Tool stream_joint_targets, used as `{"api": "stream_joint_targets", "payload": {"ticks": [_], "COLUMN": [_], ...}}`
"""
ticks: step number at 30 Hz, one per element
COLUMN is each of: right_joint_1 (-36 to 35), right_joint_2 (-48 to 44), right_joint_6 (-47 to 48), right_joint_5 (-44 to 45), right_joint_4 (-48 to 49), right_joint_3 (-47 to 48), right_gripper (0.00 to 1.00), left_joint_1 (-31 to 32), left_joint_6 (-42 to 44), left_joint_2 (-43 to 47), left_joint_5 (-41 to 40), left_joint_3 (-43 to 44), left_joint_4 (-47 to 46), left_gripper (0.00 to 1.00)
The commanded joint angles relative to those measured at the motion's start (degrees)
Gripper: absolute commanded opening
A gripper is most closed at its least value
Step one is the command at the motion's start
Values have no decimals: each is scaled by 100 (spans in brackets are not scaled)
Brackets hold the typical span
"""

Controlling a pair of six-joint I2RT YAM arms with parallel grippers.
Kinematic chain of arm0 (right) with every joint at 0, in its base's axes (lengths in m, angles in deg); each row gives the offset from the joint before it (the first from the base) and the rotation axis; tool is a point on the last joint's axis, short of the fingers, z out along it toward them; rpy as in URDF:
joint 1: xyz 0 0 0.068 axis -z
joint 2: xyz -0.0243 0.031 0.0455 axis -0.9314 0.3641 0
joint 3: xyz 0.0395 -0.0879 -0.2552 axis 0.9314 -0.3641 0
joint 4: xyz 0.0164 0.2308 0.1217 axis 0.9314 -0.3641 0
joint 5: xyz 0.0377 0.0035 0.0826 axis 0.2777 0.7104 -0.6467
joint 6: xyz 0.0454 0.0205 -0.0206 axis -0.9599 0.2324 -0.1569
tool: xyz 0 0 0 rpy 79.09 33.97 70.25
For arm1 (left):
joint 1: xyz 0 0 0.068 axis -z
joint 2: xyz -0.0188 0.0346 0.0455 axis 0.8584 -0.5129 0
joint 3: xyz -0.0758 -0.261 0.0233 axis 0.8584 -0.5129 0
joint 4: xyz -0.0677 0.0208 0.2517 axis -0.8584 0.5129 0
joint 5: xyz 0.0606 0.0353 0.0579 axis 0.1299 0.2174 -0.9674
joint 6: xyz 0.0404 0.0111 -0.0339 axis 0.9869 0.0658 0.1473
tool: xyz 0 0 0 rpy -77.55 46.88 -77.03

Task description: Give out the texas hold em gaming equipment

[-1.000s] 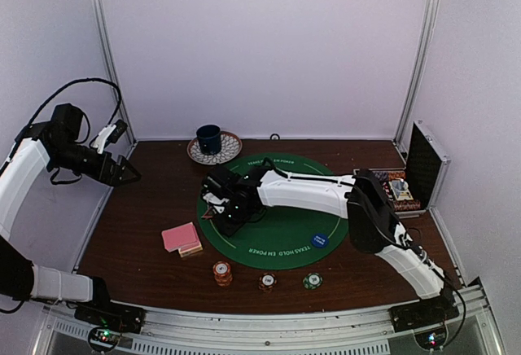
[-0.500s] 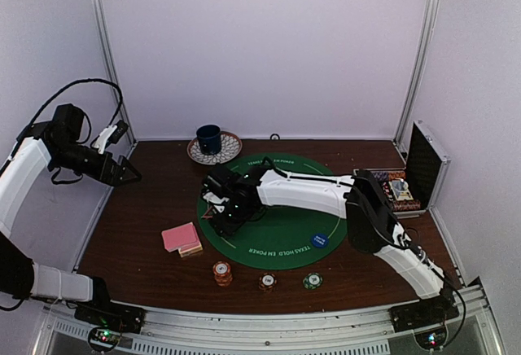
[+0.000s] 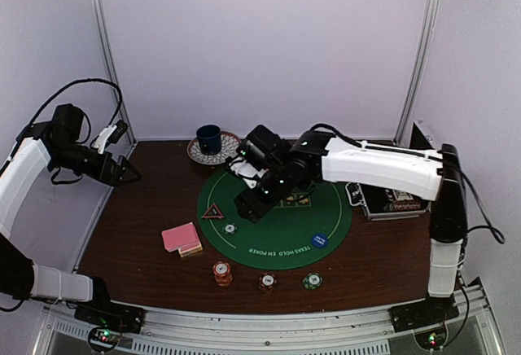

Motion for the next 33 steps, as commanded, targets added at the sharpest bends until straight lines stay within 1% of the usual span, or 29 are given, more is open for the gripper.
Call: {"api": "stream_joint_targets", "payload": {"ticks": [1,4,7,9,13,20,33], "right_joint_1": [29,17,-20,-68,-111,-172,-279], "right_joint_2": [-1087,-1747,-2265,-2450,-2563,-2244,-1662], "right_joint_6": [-248,-463,-683,-793,-890,-851,-816], "right_joint_5": [-61,-250,-490,-582,-689,-850,-888], "right_joint_4": [-187,-301,-299,-237,-77,233,629], "right_joint_3": [-1518,-2578,-3423,-3833,-4439,-4711,-4780], "right_gripper": [74,75,79,82,83,83,75], "left_joint_1": [-32,-32,-34,-32,-32,-32,-32], "left_joint_6": [18,31,32,26,30,35,27], "left_joint_2": [108,92,69,64,55,54,42], "left_joint_5": [81,84,75,75,57,37,20], "left_joint_3": [186,182,196,198,244,311,355], "left_joint_4": [33,33,32,41,70,133,172], "left_gripper": [98,98,98,98,98,98,98]}}
